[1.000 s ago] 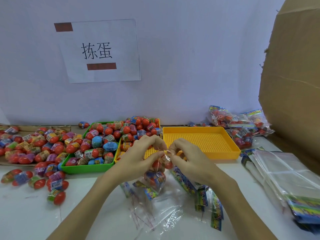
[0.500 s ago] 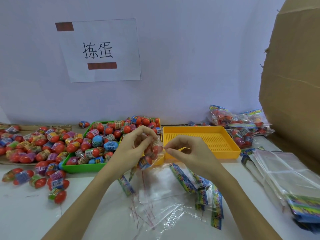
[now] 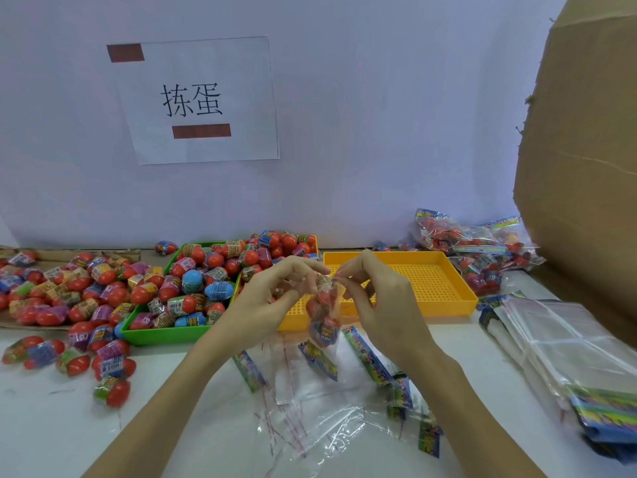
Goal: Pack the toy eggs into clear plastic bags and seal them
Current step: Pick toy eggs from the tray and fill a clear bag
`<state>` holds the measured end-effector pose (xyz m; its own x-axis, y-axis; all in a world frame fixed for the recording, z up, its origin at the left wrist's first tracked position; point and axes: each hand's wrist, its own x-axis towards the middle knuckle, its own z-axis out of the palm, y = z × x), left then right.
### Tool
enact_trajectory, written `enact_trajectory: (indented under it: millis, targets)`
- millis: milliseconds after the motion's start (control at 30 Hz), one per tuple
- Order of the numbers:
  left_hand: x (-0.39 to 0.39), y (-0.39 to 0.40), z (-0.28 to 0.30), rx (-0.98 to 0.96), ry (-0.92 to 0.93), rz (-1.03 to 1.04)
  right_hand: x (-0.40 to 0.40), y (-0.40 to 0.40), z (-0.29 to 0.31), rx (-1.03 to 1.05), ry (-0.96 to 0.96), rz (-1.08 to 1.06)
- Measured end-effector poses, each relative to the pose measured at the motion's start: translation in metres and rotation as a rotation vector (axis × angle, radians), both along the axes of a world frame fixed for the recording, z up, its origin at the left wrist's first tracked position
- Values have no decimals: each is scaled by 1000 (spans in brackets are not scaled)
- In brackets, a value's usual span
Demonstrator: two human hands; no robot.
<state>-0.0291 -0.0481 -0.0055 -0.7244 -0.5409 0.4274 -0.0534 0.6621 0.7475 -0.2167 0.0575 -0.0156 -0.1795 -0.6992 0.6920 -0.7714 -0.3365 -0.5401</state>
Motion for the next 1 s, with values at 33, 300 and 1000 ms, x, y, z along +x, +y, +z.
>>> enact_trajectory:
  millis: [33, 300, 1000]
  targets:
    - [0, 1, 0, 28, 8, -8, 0, 0, 0, -11, 23, -14]
    - [-5, 8, 0, 27, -14, -58, 3, 1, 0, -40, 36, -119]
    - [-13, 4, -8, 410, 253, 113, -2, 0, 4, -35, -458, 191]
